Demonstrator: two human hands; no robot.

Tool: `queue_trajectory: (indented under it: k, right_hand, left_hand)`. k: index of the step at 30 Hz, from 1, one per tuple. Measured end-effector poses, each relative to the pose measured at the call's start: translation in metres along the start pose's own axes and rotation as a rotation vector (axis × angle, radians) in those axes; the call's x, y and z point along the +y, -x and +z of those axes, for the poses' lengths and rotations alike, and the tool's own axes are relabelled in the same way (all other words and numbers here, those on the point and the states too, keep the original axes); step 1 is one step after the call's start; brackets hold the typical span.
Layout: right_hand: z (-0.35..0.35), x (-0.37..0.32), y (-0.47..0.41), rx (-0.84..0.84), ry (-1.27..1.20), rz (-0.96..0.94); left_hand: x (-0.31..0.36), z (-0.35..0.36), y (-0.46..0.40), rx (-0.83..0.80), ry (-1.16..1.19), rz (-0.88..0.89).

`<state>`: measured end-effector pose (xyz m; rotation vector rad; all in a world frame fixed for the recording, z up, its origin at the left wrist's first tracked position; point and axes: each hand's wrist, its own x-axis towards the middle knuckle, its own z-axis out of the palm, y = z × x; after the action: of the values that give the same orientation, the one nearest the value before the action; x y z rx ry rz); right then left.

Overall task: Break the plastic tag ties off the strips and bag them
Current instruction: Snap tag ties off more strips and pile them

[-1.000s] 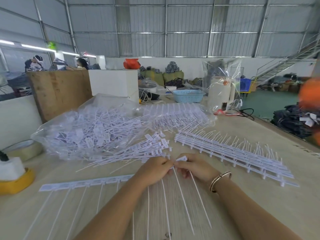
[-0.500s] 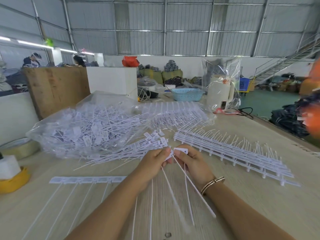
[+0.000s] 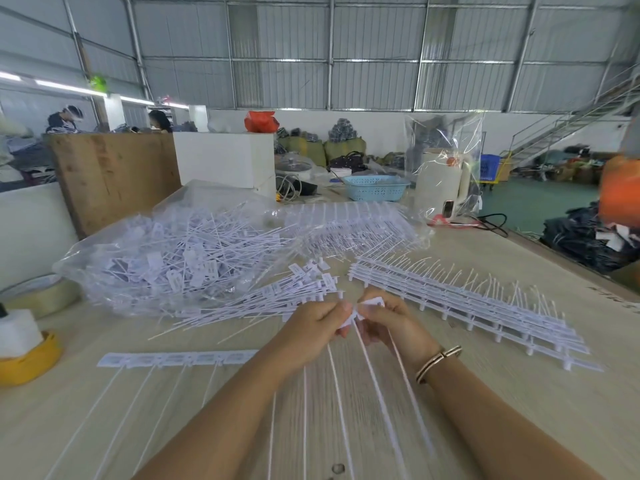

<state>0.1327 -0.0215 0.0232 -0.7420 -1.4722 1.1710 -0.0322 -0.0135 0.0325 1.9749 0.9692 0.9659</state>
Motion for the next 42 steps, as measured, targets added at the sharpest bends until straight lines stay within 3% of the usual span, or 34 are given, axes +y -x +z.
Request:
queue_trajectory:
  k: [2,4,11,13,16,21,26,34,38,42]
  right_hand:
    - [-0.005,-0.005,0.002,-0.119,0.223,0.04]
    - [-0.003,-0.005,0.005,-0.196,0.319,0.081]
    - [0.001,-0.002,-0.005,0.045,-0.287,-0.04]
    - [-0.009,-0.002,-0.002,0.036,-0.063,-0.047]
    - [-0.014,0.006,0.0,-0.043,0.574,0.023]
    - [-0.007,0.017,-0.013,0.003,0.909,0.041]
    - [-0.009,0.013,-0.008,0.173,0.755,-0.026]
    - [0.007,0.008,-0.001,0.022,0.509,0.043]
    - [0.003,0.009,0.0,0.058,0.431,0.031]
    - [0.005,0.009,0.001,-0.02,0.37,0.067]
  left_hand:
    - [-0.005,-0.003,0.0,-0.049,-0.145,-0.001]
    - [-0.007,-0.003,0.0,-0.068,-0.143,-0.024]
    - [-0.001,-0.015,-0.006,0.13,0.3,-0.045]
    - [-0.003,-0.021,-0.003,0.116,0.184,-0.002]
    - [-0.004,-0.018,0.002,0.093,0.001,0.021]
    - [-0.009,-0.013,0.003,0.06,-0.283,-0.008]
    - [-0.006,-0.014,0.004,0.056,-0.357,0.0]
    - [-0.007,-0.012,0.003,0.008,-0.222,0.007]
    - [-0.012,-0.019,0.002,-0.075,-0.371,-0.097]
    - [-0.015,-0.014,0.005,-0.137,-0.185,-0.139]
